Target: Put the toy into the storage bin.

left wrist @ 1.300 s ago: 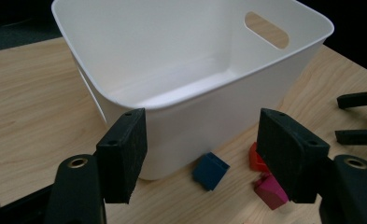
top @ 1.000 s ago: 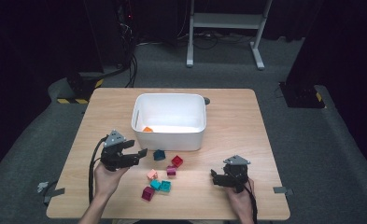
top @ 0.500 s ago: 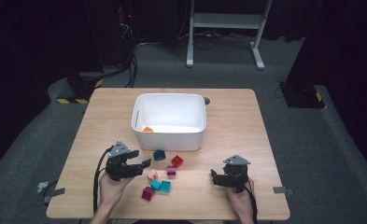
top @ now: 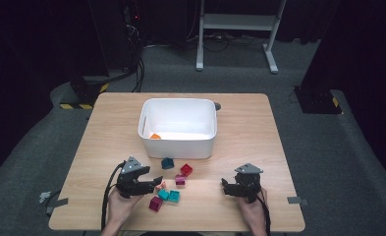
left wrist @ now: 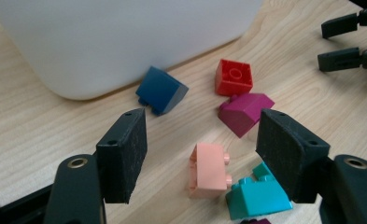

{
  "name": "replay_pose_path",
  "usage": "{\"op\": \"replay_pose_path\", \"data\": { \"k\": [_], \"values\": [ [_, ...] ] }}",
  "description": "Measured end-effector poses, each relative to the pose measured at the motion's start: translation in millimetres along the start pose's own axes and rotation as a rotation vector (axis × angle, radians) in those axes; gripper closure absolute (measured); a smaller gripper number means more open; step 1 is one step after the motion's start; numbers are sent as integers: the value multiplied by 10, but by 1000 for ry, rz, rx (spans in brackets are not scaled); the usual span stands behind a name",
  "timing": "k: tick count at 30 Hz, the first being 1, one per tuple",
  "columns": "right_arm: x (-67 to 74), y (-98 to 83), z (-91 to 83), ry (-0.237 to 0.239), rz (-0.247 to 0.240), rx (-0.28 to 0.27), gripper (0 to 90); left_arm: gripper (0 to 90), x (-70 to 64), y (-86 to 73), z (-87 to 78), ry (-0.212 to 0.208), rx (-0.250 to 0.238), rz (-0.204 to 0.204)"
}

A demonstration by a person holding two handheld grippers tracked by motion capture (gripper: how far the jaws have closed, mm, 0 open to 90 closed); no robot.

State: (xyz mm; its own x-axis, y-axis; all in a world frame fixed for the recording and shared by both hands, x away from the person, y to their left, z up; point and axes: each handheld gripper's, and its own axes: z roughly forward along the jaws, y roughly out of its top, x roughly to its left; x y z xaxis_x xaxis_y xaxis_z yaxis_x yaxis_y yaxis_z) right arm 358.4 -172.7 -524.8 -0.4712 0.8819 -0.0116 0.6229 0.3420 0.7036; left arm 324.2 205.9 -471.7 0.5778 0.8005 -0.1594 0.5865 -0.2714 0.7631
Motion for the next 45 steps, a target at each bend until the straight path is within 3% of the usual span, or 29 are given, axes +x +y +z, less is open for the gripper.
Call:
{"op": "replay_pose_path", "data": {
  "k": [13, 20, 37, 45],
  "values": [
    [0, 0, 0, 0, 0, 0, 125, 383, -104, -32, 130, 8, 41, 45],
    [0, 0, 0, 0, 0, 0, 125, 423, -110, -58, 239, 19, 65, 47],
    [0, 0, -1, 1, 0, 1, 125, 510, -68, -114, 367, -4, 100, 29],
    [0, 0, 0, 0, 0, 0, 125, 610, -64, -123, 391, -15, 104, 31]
  ]
}}
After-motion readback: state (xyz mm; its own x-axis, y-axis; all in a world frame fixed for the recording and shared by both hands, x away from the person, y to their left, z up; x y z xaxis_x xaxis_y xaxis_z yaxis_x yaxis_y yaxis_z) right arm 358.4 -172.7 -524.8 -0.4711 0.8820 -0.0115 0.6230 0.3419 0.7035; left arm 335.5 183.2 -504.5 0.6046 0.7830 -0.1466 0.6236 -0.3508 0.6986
